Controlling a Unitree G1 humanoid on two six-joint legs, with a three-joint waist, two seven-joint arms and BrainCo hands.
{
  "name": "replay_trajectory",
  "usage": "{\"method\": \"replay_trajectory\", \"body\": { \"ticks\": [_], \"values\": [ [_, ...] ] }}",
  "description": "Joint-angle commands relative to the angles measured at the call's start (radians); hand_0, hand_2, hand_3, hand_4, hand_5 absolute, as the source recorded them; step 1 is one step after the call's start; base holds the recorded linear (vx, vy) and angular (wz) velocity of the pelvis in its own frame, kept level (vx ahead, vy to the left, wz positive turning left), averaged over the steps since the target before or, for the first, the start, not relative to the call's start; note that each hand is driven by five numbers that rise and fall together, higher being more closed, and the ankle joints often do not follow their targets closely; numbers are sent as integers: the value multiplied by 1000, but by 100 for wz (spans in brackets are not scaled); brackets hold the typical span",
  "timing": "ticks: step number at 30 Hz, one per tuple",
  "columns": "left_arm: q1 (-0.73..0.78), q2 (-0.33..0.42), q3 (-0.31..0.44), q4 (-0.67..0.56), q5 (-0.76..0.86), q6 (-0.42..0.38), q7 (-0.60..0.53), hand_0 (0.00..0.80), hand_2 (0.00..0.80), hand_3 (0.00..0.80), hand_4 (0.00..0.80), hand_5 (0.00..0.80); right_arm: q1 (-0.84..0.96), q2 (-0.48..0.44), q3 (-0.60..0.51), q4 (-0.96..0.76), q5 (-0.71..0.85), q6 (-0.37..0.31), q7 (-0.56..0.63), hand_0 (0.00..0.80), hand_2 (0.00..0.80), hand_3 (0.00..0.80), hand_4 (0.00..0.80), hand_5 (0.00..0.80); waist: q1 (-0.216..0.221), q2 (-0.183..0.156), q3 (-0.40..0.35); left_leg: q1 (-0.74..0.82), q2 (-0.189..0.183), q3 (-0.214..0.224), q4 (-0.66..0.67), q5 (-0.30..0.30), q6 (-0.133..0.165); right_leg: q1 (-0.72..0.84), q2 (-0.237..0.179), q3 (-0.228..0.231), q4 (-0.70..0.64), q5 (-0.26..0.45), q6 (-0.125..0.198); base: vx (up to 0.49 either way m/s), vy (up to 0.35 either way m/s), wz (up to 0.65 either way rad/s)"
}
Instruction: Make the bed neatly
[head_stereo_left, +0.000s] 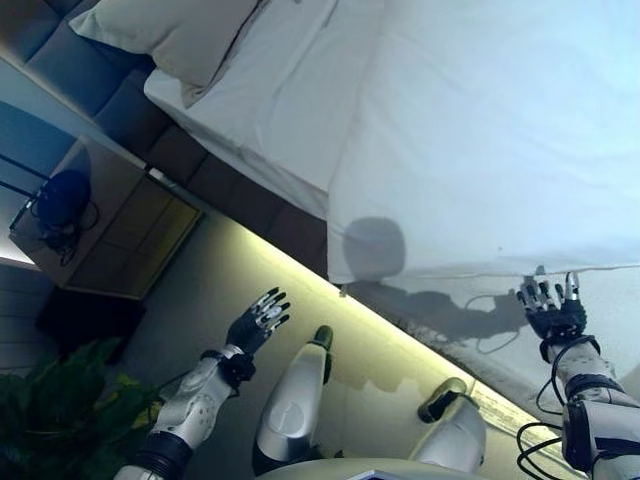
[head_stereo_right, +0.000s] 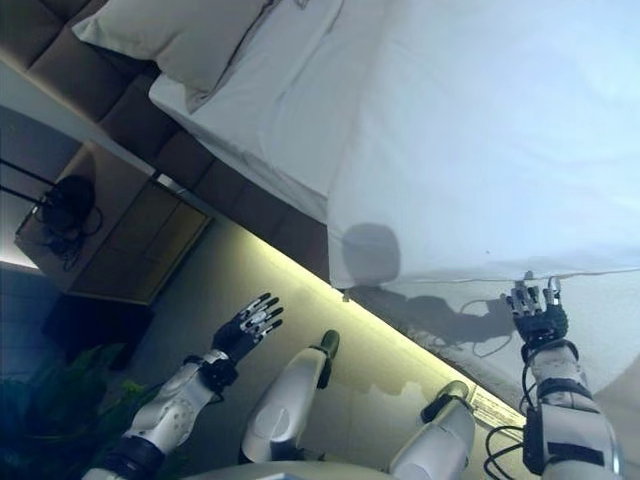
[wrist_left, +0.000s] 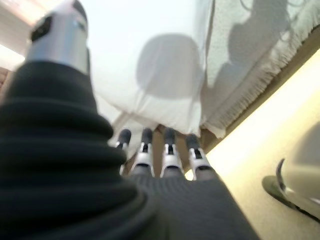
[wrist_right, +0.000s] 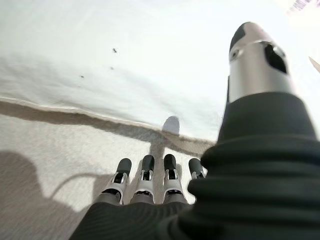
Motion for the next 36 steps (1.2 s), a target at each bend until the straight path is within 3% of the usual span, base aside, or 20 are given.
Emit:
{"method": "replay_trajectory", "body": {
  "ticks": [1, 11, 19, 26, 32, 36],
  "values": [
    [-21, 9, -1, -21, -45, -77, 3, 0, 0, 0, 0, 0, -46, -73, -16, -1, 47, 5, 13, 0, 0, 0, 0, 0, 1, 44, 6, -51, 71, -37, -66, 84, -25, -56, -17, 93, -100, 196, 103, -44, 62, -1],
    [-31, 3, -13, -41, -86, -124, -5, 0, 0, 0, 0, 0, -103, -130, -9, -11, 122, 28, 11, 0, 0, 0, 0, 0, -10, 64, 29, -126, 63, -33, -55, 97, -30, -137, -5, 124, -86, 201, 105, -25, 50, 0],
    [-27, -8, -3, -34, -83, -134, 1, 0, 0, 0, 0, 0, -66, -111, -22, 0, 136, 38, 20, 0, 0, 0, 0, 0, -9, 60, 39, -127, 62, -38, -56, 101, -32, -132, -7, 111, -93, 213, 105, 0, 0, 0],
    [-38, -12, -10, -33, -108, -142, 9, 0, 0, 0, 0, 0, -143, -167, -17, -19, 57, 35, 37, 0, 0, 0, 0, 0, -14, 83, 42, -157, 43, -24, -12, 77, -28, -156, -14, 119, -39, 179, 101, -4, 55, -1],
    [-14, -2, -4, -9, -111, -159, -15, 0, 0, 0, 0, 0, -158, -207, 7, -32, 39, 91, 64, 0, 0, 0, 0, 0, -14, 75, 32, -220, 7, 7, 226, -79, -7, -198, -26, 181, 186, 78, 76, 56, 67, -3],
    [7, -5, -9, -13, -118, -164, -3, 0, 0, 0, 0, 0, -150, -218, -4, -31, 31, 116, 51, 0, 0, 0, 0, 0, -10, 81, 25, -258, -19, 1, 298, -111, 7, -233, -26, 214, 263, 51, 62, 108, 40, -5]
  ]
}}
